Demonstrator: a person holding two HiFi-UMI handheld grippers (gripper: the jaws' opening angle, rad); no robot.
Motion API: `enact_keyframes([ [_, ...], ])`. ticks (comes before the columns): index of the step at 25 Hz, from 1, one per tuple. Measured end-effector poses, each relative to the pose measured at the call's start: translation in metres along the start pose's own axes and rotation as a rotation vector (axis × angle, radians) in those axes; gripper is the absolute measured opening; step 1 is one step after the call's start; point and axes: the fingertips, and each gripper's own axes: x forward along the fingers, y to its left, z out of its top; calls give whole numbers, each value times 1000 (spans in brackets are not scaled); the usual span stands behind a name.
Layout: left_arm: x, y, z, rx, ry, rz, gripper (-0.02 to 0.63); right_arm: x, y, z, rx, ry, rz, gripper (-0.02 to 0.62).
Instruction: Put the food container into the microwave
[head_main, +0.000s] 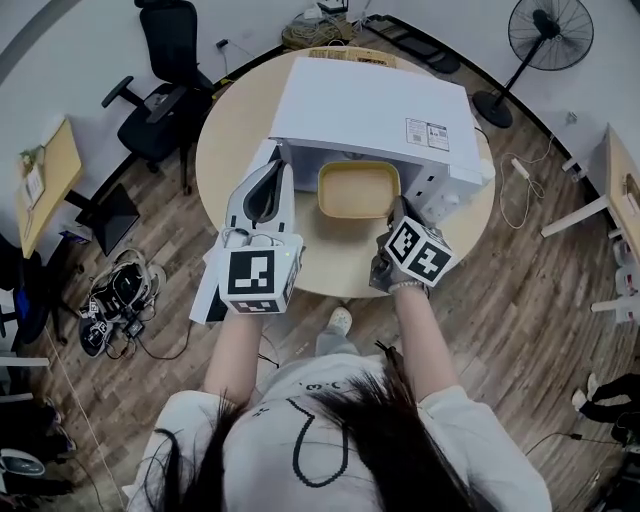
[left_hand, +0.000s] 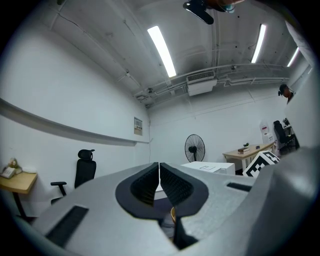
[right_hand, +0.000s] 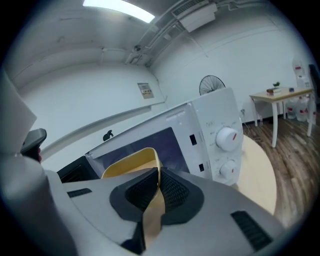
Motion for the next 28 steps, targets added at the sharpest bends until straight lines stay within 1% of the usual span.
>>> enact_keyframes([
  [3, 12, 1, -1, 9, 6, -2, 11, 18, -11, -9, 98, 16, -15, 38],
  [7, 25, 2, -4, 20, 16, 1, 11, 39, -21, -17, 176, 33, -41, 38],
  [14, 44, 12, -8, 33, 27, 25, 11, 75, -19, -20, 222, 43, -61, 38],
  [23, 62, 25, -9, 54, 27, 78, 11, 110, -18, -20, 306, 16, -47, 39],
  [28, 68, 28, -7, 65, 29, 107, 11, 125, -24, -19, 350, 15, -66, 40],
])
